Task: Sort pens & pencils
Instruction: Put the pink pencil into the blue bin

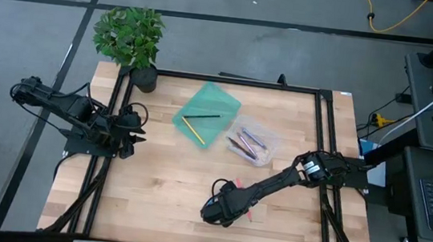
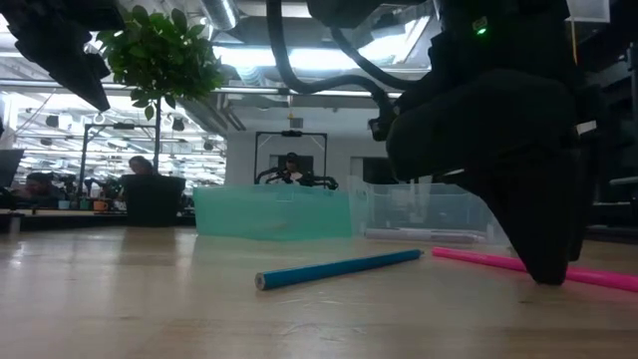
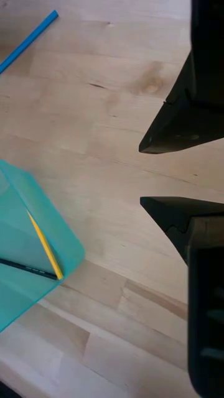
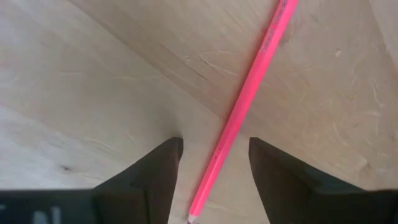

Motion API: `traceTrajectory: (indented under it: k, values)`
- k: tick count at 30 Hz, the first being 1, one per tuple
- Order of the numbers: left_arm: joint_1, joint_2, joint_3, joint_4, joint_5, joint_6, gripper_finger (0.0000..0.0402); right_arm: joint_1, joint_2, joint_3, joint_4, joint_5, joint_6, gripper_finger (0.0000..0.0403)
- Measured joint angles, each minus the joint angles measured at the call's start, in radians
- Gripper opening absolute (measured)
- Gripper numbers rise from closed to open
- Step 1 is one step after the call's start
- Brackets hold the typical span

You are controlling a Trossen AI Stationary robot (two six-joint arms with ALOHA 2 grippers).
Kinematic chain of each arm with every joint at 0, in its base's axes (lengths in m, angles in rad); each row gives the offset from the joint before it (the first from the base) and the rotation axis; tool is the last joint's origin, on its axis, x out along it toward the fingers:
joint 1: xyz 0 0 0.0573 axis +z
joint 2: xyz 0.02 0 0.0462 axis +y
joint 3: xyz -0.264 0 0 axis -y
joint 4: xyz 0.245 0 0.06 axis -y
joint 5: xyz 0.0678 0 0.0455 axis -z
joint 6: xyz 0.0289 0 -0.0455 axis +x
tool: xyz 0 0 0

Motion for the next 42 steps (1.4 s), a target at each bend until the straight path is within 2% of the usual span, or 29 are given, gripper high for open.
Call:
traceTrajectory:
  k: [42]
  values:
    - [0.000, 0.000, 0.000, 0.000, 0.019, 0.000, 0.0115, -0.029, 0.001, -0.001, -0.003, -0.027, -0.067, 0.0200]
